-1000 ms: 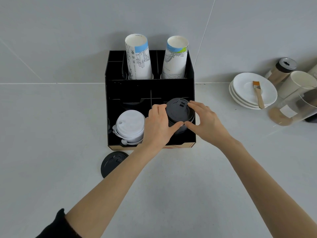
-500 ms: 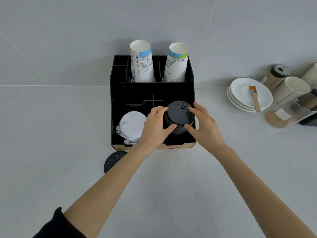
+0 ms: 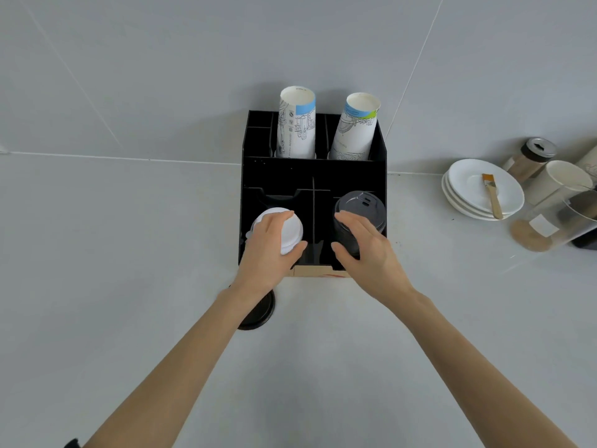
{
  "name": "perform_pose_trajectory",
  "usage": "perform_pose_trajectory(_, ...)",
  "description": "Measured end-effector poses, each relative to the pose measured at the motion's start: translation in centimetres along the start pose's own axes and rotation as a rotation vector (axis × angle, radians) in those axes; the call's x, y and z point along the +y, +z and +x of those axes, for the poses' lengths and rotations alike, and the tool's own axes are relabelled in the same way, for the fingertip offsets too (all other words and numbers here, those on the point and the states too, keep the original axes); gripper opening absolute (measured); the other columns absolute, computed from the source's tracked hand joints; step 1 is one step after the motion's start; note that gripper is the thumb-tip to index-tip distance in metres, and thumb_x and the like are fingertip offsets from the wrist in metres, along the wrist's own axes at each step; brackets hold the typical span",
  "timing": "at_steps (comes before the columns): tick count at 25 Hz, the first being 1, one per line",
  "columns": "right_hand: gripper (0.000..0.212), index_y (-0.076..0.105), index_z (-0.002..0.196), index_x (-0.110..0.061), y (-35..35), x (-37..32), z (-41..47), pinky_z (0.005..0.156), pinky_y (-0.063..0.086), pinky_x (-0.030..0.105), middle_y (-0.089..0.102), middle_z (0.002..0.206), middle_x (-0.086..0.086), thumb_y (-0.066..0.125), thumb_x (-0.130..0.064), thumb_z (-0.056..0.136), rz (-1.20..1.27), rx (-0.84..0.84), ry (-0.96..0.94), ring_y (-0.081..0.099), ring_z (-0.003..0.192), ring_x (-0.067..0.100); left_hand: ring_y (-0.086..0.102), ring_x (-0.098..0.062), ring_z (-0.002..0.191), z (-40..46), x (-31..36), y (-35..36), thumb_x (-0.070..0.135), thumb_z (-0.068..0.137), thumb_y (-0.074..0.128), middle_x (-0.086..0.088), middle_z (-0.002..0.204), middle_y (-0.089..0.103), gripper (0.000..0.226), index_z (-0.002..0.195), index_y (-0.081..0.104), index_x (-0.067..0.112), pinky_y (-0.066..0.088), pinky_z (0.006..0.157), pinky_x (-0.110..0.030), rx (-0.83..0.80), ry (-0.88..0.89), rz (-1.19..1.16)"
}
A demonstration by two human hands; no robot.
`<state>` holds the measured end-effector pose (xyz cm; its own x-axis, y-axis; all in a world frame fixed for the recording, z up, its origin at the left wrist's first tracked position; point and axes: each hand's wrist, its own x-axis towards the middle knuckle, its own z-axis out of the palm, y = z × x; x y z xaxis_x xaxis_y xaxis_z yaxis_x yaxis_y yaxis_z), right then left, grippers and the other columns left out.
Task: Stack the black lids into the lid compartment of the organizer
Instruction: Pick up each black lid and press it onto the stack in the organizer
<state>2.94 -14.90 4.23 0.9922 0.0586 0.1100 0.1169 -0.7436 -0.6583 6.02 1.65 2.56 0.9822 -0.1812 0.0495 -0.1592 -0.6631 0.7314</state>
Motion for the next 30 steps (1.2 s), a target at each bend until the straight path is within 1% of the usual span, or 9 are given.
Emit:
perform_pose_trajectory(2, 0.043, 0.042, 0.128, -0.012, 1.2, -1.0, -0.7, 0.099, 0.032, 0.020, 0.047, 0.135, 0.006, 0.053, -0.013, 0.087, 0.022, -0.022, -0.033, 0.043, 0.126, 0.018, 0.044, -0.027, 0.121, -1.0, -1.1, -1.2, 0.021, 0.082, 0.061, -0.011, 0.133, 0.045, 0.051, 0.128, 0.040, 0.011, 0.037, 0.099, -0.036, 0.029, -0.009, 0.014)
perform_pose_trajectory(4, 0.041, 0.043, 0.126, -0.012, 2.6, -1.7, -1.4, 0.100, 0.033, 0.021, 0.049, 0.133, 0.007, 0.053, -0.012, 0.086, 0.044, -0.058, -0.062, 0.045, 0.123, 0.018, 0.046, -0.027, 0.118, -2.1, -2.2, -2.1, 0.020, 0.082, 0.062, -0.012, 0.130, 0.047, 0.050, 0.127, 0.041, 0.012, 0.038, 0.098, -0.035, 0.051, -0.015, 0.018)
perform_pose_trajectory(8, 0.043, 0.042, 0.127, -0.011, 5.7, -2.3, -2.6, 0.104, 0.038, 0.031, 0.048, 0.134, 0.006, 0.054, -0.014, 0.086, 0.033, -0.155, -0.064, 0.046, 0.122, 0.021, 0.046, -0.026, 0.120, -4.4, -4.6, -3.2, 0.019, 0.082, 0.062, -0.012, 0.129, 0.048, 0.051, 0.128, 0.041, 0.012, 0.038, 0.099, -0.036, 0.068, -0.098, 0.010)
perform_pose_trajectory(12, 0.048, 0.038, 0.131, -0.013, 8.2, -2.5, -3.3, 0.105, 0.032, 0.028, 0.044, 0.138, 0.004, 0.054, -0.018, 0.086, 0.009, -0.266, 0.001, 0.041, 0.127, 0.019, 0.043, -0.025, 0.124, -6.4, -7.4, -3.2, 0.022, 0.083, 0.061, -0.010, 0.134, 0.044, 0.055, 0.131, 0.037, 0.013, 0.036, 0.104, -0.039, 0.004, -0.222, 0.010)
perform_pose_trajectory(16, 0.051, 0.035, 0.132, -0.012, 10.3, -2.5, -3.6, 0.108, 0.032, 0.031, 0.041, 0.140, 0.004, 0.055, -0.019, 0.086, -0.022, -0.352, 0.042, 0.038, 0.129, 0.020, 0.040, -0.027, 0.126, -7.6, -9.2, -2.7, 0.024, 0.081, 0.064, -0.011, 0.138, 0.040, 0.061, 0.133, 0.034, 0.014, 0.036, 0.107, -0.045, -0.081, -0.321, 0.023)
perform_pose_trajectory(19, 0.054, 0.033, 0.133, -0.011, 11.5, -2.4, -3.6, 0.110, 0.032, 0.035, 0.041, 0.140, 0.006, 0.056, -0.019, 0.084, -0.041, -0.399, 0.067, 0.037, 0.129, 0.022, 0.038, -0.029, 0.128, -8.0, -10.0, -2.3, 0.027, 0.079, 0.065, -0.012, 0.141, 0.036, 0.068, 0.136, 0.029, 0.013, 0.035, 0.107, -0.045, -0.149, -0.354, 0.049)
perform_pose_trajectory(23, 0.057, 0.033, 0.133, -0.009, 12.5, -2.4, -3.4, 0.109, 0.034, 0.036, 0.041, 0.139, 0.009, 0.059, -0.016, 0.082, -0.032, -0.413, 0.086, 0.038, 0.127, 0.025, 0.033, -0.030, 0.130, -8.1, -10.5, -2.0, 0.030, 0.079, 0.065, -0.011, 0.143, 0.033, 0.073, 0.138, 0.025, 0.013, 0.032, 0.107, -0.043, -0.207, -0.365, 0.080)
perform_pose_trajectory(30, 0.055, 0.035, 0.132, -0.009, 13.2, -2.5, -3.1, 0.107, 0.034, 0.034, 0.042, 0.139, 0.009, 0.058, -0.010, 0.081, -0.019, -0.383, 0.089, 0.039, 0.127, 0.026, 0.035, -0.029, 0.125, -8.3, -10.7, -1.7, 0.027, 0.078, 0.066, -0.010, 0.140, 0.037, 0.069, 0.136, 0.029, 0.013, 0.033, 0.103, -0.040, -0.209, -0.326, 0.109)
